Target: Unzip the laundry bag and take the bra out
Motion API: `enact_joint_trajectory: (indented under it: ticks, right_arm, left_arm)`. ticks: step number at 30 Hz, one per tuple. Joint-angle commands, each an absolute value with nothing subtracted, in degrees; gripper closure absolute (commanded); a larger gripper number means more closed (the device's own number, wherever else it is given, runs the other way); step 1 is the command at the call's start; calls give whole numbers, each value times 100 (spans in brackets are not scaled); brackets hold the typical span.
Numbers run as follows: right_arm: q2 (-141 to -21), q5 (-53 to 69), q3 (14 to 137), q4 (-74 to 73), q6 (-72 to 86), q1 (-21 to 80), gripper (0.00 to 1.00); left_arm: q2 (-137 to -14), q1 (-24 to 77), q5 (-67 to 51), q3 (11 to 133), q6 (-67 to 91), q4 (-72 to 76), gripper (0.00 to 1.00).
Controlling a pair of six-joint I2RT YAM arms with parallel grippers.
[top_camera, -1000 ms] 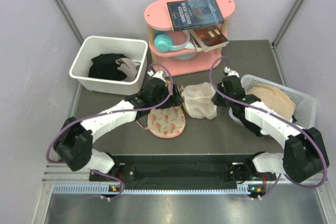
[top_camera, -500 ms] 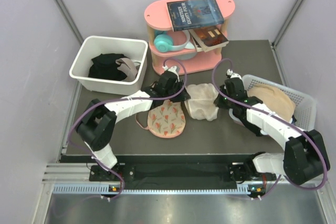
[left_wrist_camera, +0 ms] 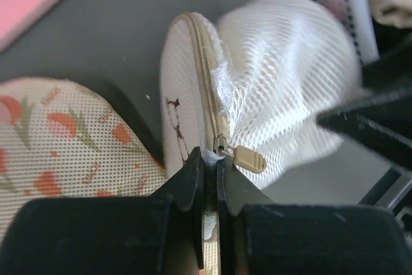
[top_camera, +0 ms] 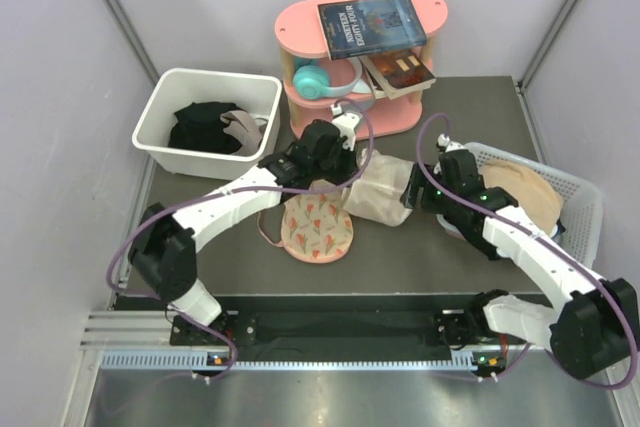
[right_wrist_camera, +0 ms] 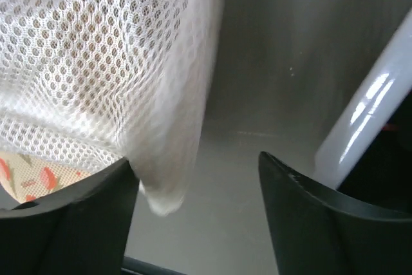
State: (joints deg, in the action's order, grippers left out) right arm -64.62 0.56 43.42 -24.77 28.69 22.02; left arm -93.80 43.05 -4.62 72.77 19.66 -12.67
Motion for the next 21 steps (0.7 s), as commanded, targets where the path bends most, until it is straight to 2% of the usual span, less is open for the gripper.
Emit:
enact_joint_trajectory:
  ticks: [1, 3, 7, 12, 15, 16, 18, 21]
  right_arm:
    - [-5986, -141, 4956, -2874, 2506, 2144, 23]
    - [-5836, -149, 5132, -2892, 2225, 2136, 21]
    - [-5590, -97, 5247, -2857, 1820, 2145, 21]
    - [-5098, 254, 4923, -2786, 1758, 2153, 24]
    - [-4870, 711, 4668, -2909, 1827, 2145, 34]
    - [-4791, 799, 4580, -2909, 1880, 2153, 36]
    - [-4431, 905, 4272, -2900, 2125, 2145, 38]
    - [-3798, 1072, 4052, -2944, 2302, 2145, 38]
  left_arm:
    - [-8614, 4771, -483, 7515, 126, -1687, 100]
    - [-8561, 5070, -484, 7523, -147, -1985, 100]
    - [-8630, 5615, 304, 7664, -466, -2583, 100]
    - [-8806, 5818, 176, 7506, 183, -2646, 100]
    - [-8798, 5889, 71, 7357, 876, -2488, 93]
    - [-8780, 5906, 36, 7278, 1018, -2322, 85]
    - [-8719, 5950, -226, 7129, 1378, -2032, 75]
    - [-8692, 5994, -246, 6838, 1738, -1644, 72]
